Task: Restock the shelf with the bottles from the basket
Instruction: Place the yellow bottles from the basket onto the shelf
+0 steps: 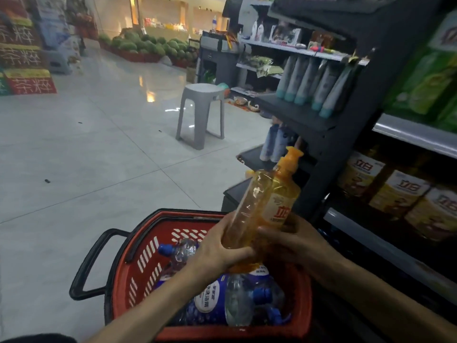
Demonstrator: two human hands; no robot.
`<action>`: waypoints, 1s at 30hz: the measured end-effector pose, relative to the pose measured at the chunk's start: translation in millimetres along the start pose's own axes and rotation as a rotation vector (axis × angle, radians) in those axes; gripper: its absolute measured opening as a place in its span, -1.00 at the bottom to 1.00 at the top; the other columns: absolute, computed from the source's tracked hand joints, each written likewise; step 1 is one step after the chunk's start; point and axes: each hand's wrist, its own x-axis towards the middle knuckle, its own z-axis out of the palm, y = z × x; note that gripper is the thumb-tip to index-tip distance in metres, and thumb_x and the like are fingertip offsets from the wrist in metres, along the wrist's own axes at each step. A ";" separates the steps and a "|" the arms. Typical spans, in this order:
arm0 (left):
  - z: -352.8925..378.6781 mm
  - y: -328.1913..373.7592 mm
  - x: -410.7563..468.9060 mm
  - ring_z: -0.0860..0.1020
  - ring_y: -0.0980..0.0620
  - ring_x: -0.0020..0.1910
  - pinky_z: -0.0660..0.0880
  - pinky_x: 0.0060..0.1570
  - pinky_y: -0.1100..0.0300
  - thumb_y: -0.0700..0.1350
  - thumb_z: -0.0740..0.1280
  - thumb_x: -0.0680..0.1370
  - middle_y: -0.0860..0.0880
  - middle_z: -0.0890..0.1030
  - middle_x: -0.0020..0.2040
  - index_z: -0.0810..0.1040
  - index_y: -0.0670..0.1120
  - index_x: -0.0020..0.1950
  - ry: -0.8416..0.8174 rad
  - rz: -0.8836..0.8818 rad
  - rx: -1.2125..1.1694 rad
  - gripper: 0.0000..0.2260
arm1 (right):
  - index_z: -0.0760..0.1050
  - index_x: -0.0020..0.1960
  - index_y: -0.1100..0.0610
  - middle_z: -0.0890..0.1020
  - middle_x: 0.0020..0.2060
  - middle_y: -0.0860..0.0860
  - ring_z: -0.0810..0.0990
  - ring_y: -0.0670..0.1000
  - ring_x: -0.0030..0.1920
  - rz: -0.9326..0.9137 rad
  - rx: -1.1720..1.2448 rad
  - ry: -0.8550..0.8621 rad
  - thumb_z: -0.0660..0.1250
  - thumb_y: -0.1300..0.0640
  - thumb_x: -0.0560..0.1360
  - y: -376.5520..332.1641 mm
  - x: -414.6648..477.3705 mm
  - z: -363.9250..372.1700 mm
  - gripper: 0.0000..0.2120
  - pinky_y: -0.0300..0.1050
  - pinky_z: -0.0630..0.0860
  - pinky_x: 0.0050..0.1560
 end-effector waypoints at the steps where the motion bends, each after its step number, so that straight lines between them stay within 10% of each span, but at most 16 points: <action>1: 4.8 3.2 5.1 0.57 0.26 0.16 0.53 0.03 0.45 0.06 0.59 0.38 0.16 0.57 0.22 0.39 0.22 0.40 -0.022 0.011 0.064 -0.34 | 0.57 0.24 0.08 0.73 0.08 0.09 0.73 0.11 0.09 -0.018 0.012 0.008 0.62 0.09 0.34 2.7 -4.5 -9.9 -0.49 0.06 0.66 0.07; 5: 24.1 11.1 25.6 0.54 0.22 0.20 0.53 0.11 0.30 0.12 0.60 0.38 0.17 0.53 0.25 0.35 0.33 0.43 -0.047 0.097 0.282 -0.30 | 0.57 0.26 0.11 0.72 0.11 0.11 0.70 0.13 0.13 -0.137 0.008 0.096 0.63 0.13 0.33 18.9 -15.8 -43.0 -0.47 0.07 0.65 0.10; 10: 59.2 11.9 40.2 0.56 0.22 0.15 0.57 0.13 0.11 0.35 0.49 0.31 0.21 0.58 0.20 0.36 0.31 0.52 0.026 0.210 0.448 -0.21 | 0.51 0.27 -0.09 0.71 -0.03 -0.23 0.65 -0.32 -0.06 -0.141 -0.119 0.349 0.69 0.05 0.22 37.2 -18.9 -66.4 -0.33 -0.48 0.52 -0.20; 15: 107.6 -6.3 51.3 0.63 0.24 0.14 0.66 0.08 0.09 0.05 0.55 0.49 0.24 0.65 0.16 0.50 0.21 0.41 0.059 0.215 0.428 -0.49 | 0.49 0.28 -0.17 0.68 0.09 -0.20 0.62 -0.24 0.11 -0.132 -0.201 0.466 0.71 -0.06 0.21 65.0 -26.0 -96.7 -0.29 -0.24 0.57 0.13; 19: 145.5 2.6 71.7 0.62 0.40 -0.01 0.60 -0.10 0.37 -0.12 0.57 0.47 0.42 0.65 -0.01 0.52 0.28 0.22 -0.004 0.214 0.411 -0.55 | 0.51 0.09 -0.11 0.68 -0.06 -0.16 0.63 -0.25 0.01 -0.121 -0.119 0.496 0.68 0.16 0.29 69.9 -28.2 -128.2 -0.50 -0.43 0.55 -0.11; 25: 191.8 24.7 118.4 0.69 0.25 0.01 0.61 -0.09 0.32 -0.04 0.60 0.44 0.19 0.72 0.03 0.58 0.13 0.23 -0.077 0.241 0.339 -0.59 | 0.47 0.20 -0.11 0.67 0.13 -0.09 0.62 -0.04 0.18 -0.162 -0.137 0.640 0.69 -0.13 0.08 66.8 -17.4 -180.8 -0.25 0.06 0.61 0.20; 30: 220.9 44.7 166.2 0.67 0.29 -0.05 0.55 -0.15 0.36 -0.02 0.61 0.42 0.16 0.73 -0.02 0.65 0.05 0.14 -0.056 0.256 0.324 -0.67 | 0.42 0.34 0.01 0.60 0.24 -0.06 0.56 -0.01 0.27 -0.225 -0.120 0.766 0.70 0.02 0.19 59.8 -0.2 -213.3 -0.21 0.09 0.54 0.28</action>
